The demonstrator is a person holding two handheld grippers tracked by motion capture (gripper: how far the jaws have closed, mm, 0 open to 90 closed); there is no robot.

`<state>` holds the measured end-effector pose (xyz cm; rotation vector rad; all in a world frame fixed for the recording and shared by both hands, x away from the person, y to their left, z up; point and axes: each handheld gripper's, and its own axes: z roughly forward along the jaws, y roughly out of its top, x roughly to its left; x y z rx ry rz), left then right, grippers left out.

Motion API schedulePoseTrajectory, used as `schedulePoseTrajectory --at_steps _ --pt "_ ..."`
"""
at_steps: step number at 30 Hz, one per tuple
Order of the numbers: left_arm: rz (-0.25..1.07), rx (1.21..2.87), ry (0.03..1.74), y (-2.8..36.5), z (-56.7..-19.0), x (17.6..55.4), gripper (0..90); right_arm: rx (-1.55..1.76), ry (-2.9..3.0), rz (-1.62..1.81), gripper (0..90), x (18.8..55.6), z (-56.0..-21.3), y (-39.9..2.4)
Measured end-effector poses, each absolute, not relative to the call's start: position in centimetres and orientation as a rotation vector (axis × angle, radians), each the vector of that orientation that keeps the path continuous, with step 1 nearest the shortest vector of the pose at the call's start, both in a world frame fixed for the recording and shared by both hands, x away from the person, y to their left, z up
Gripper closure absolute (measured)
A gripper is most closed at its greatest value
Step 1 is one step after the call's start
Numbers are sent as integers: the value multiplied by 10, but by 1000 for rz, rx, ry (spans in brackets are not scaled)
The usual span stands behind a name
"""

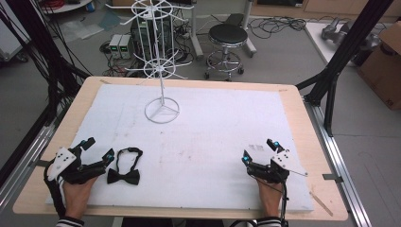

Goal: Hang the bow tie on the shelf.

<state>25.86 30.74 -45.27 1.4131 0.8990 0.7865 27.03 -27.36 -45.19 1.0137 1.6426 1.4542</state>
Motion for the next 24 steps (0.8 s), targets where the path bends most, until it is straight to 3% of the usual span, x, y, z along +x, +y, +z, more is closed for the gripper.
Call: schedulePoseTrajectory --at_steps 24 --pt "764 1421 902 308 -452 260 132 1025 1630 1461 29 269 -452 -274"
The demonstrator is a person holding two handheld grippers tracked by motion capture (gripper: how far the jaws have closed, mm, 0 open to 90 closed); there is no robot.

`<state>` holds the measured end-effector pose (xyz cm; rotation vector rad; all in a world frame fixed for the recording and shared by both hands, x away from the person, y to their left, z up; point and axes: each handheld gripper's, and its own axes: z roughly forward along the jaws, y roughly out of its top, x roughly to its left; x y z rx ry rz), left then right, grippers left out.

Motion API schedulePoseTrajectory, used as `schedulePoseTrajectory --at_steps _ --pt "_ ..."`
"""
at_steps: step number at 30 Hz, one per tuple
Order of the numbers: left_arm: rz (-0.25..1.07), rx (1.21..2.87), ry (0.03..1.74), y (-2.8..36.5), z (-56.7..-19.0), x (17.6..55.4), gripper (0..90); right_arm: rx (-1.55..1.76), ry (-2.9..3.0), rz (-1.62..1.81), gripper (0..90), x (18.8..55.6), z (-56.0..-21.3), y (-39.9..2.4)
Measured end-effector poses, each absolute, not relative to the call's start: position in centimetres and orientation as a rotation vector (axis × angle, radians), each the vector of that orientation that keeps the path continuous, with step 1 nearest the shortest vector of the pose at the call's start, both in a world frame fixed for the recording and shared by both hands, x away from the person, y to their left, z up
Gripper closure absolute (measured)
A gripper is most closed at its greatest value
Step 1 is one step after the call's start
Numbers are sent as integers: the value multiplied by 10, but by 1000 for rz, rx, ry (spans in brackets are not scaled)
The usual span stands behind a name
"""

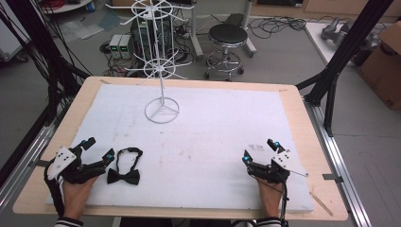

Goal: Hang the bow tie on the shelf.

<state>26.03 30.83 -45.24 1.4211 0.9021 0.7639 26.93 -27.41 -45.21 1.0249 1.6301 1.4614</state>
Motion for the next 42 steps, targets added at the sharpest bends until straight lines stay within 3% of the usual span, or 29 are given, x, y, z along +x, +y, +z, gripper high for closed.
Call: schedulePoseTrajectory --at_steps 8,18,30,42 --pt "693 1399 900 315 -453 262 130 1020 1632 1457 29 270 -452 -274" --pt "705 1406 900 314 -452 262 129 1025 1630 1457 29 270 -452 -274" --pt "771 1593 919 304 -433 264 151 1036 1633 1458 29 270 -452 -274" --pt "688 1772 1074 297 -406 276 165 1032 1640 1451 29 271 -452 -274"
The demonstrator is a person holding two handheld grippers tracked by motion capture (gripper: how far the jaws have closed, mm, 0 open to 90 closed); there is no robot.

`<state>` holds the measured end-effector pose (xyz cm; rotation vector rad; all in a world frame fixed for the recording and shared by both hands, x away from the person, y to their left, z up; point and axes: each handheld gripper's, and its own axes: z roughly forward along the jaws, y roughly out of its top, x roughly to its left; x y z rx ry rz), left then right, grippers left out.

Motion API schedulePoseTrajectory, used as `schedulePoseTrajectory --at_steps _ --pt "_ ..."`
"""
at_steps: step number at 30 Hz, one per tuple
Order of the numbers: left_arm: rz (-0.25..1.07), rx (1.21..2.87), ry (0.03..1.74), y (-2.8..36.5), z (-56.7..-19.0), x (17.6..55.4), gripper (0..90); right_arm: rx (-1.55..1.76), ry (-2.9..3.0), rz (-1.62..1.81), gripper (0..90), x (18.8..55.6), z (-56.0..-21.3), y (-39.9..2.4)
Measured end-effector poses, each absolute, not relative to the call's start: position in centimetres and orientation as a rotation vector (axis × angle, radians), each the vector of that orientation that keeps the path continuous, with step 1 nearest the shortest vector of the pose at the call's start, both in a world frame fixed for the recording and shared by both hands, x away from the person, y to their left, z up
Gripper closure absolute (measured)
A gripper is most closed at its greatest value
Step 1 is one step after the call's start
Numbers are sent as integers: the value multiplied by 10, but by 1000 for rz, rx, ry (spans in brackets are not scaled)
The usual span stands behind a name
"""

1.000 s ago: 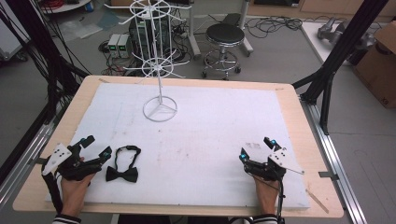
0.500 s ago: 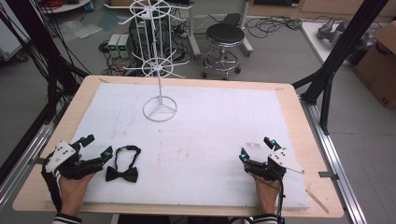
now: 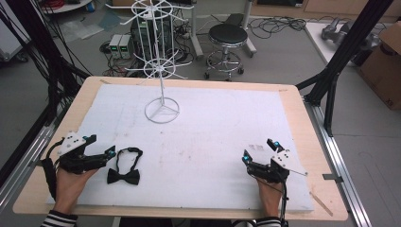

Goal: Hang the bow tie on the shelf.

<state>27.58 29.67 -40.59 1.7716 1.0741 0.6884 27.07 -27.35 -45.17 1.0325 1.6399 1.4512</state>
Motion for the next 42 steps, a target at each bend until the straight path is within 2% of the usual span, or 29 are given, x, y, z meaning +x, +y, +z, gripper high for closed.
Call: schedulePoseTrajectory --at_steps 4,10,24,32,42 --pt "633 1900 1124 292 -398 282 167 1030 1639 1448 29 271 -452 -273" --pt "564 1993 1157 285 -395 285 194 1030 1640 1449 29 271 -452 -273" --pt "546 2176 1176 272 -407 291 293 1030 1640 1450 29 271 -452 -273" --pt "467 2212 1211 266 -411 294 444 1029 1638 1451 29 271 -452 -274" --pt "427 2246 1290 259 -414 298 547 1029 1639 1450 29 271 -452 -274"
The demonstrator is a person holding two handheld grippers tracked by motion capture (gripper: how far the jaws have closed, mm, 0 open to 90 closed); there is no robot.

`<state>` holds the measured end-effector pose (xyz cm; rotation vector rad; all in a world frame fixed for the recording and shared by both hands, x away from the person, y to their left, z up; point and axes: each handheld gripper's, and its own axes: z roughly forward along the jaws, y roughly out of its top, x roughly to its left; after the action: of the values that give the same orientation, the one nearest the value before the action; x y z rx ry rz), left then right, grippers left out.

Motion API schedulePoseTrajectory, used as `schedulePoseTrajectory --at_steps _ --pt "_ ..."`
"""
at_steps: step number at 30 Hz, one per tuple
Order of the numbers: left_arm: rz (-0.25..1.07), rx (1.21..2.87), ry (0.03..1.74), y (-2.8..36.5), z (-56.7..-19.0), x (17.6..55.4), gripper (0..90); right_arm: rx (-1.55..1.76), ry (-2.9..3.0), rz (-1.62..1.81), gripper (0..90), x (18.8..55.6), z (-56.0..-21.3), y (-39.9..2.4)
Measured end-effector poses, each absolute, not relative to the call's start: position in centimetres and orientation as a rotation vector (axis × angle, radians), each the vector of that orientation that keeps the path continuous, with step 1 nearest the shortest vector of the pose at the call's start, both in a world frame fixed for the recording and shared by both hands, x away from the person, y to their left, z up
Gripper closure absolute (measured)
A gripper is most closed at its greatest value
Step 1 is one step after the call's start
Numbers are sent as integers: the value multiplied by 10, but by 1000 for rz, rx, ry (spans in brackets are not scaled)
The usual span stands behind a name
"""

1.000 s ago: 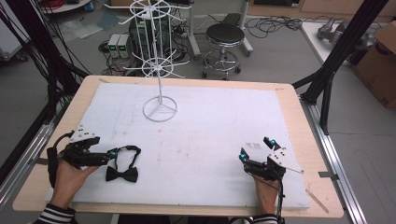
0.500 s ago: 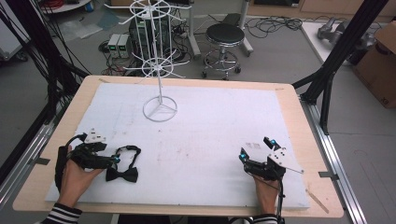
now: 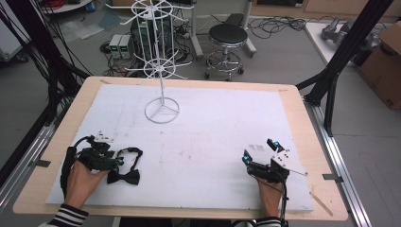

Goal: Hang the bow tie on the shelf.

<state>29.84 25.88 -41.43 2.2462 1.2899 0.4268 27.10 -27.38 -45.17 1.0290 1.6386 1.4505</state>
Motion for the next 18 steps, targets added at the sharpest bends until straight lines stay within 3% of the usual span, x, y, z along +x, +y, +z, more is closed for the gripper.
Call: schedulePoseTrajectory --at_steps 8,18 --pt "409 2249 1345 258 -416 302 602 1029 1639 1451 29 271 -452 -274" --pt "385 2276 1334 254 -420 305 823 1034 1641 1450 29 271 -452 -273"
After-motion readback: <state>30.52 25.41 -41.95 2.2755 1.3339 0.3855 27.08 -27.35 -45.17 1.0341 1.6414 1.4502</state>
